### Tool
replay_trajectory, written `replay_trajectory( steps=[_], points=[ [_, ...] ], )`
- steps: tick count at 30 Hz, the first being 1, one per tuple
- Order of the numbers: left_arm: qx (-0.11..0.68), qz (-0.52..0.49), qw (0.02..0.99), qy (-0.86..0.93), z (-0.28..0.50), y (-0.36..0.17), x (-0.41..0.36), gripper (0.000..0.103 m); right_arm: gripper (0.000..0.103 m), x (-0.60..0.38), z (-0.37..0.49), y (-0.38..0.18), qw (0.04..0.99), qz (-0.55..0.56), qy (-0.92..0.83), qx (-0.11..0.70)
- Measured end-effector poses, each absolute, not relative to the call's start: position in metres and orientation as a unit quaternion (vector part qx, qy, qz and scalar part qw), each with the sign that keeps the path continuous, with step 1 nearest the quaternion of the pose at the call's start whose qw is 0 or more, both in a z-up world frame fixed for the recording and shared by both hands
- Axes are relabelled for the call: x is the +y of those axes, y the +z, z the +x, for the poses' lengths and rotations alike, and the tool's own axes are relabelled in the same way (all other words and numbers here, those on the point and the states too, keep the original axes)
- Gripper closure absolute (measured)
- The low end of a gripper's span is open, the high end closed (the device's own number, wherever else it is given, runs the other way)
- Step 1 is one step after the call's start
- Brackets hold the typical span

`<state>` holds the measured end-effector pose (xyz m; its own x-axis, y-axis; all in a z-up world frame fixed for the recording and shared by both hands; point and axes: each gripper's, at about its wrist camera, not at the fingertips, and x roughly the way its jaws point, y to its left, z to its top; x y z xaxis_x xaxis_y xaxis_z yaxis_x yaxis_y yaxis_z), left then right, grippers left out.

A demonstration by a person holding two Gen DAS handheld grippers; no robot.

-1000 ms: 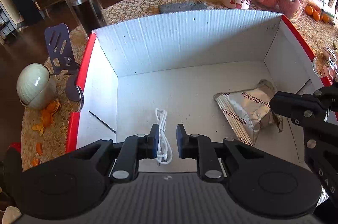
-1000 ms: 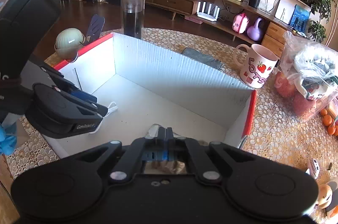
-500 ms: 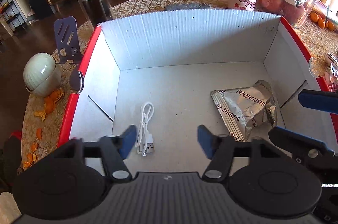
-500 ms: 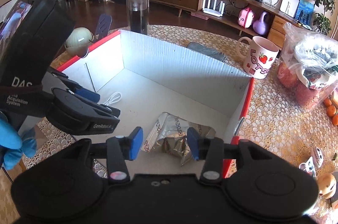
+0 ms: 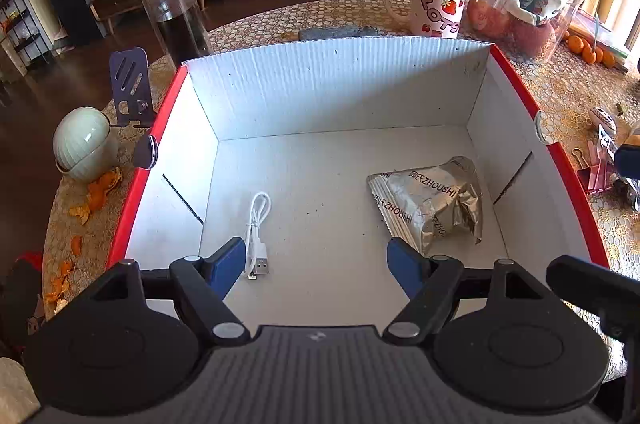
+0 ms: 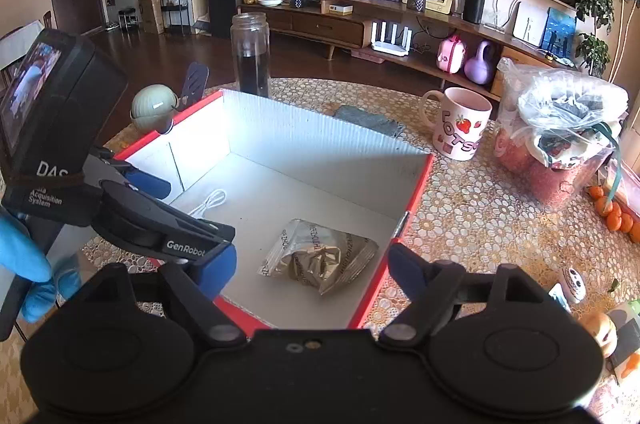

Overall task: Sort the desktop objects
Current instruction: 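Move both tools back from the box to the items on the table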

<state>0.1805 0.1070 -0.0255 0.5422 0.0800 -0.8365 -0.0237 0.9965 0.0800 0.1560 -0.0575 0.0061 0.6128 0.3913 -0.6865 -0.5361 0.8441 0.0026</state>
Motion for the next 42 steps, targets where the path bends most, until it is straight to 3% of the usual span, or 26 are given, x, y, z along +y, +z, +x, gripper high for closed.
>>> replay_trajectory(
  steps=[16,20,42],
  points=[
    [0.443,0.023,0.896,0.028,0.138,0.000,0.074,0.017,0.007,-0.151,0.105,0.033,0.915,-0.056,0.240,0.321],
    [0.435,0.012,0.900,0.022,0.129,0.005,0.061,0.000,0.007,-0.170,0.090,0.035,0.920,-0.056,0.229,0.312],
    [0.404,0.017,0.907,-0.119,0.100,0.006,-0.056,0.000,0.006,-0.304,0.048,0.002,0.943,-0.025,0.107,0.313]
  ],
)
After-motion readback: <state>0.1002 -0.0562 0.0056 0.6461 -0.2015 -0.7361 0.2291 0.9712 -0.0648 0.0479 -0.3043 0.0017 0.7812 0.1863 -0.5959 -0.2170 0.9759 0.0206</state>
